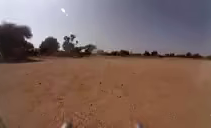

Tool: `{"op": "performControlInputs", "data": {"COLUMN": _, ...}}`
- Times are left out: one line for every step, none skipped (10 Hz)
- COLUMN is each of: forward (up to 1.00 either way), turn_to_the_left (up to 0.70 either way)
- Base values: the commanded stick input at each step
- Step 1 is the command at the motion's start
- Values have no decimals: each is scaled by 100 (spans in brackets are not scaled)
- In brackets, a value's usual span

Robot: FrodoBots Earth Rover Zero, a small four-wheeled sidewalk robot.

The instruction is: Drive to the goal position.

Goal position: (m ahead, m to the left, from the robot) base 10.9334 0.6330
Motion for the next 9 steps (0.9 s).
{"op": "performControlInputs", "data": {"forward": 70, "turn_to_the_left": 0}}
{"op": "performControlInputs", "data": {"forward": 70, "turn_to_the_left": 0}}
{"op": "performControlInputs", "data": {"forward": 70, "turn_to_the_left": 0}}
{"op": "performControlInputs", "data": {"forward": 70, "turn_to_the_left": 0}}
{"op": "performControlInputs", "data": {"forward": 70, "turn_to_the_left": 0}}
{"op": "performControlInputs", "data": {"forward": 70, "turn_to_the_left": 0}}
{"op": "performControlInputs", "data": {"forward": 70, "turn_to_the_left": 0}}
{"op": "performControlInputs", "data": {"forward": 70, "turn_to_the_left": 0}}
{"op": "performControlInputs", "data": {"forward": 70, "turn_to_the_left": 0}}
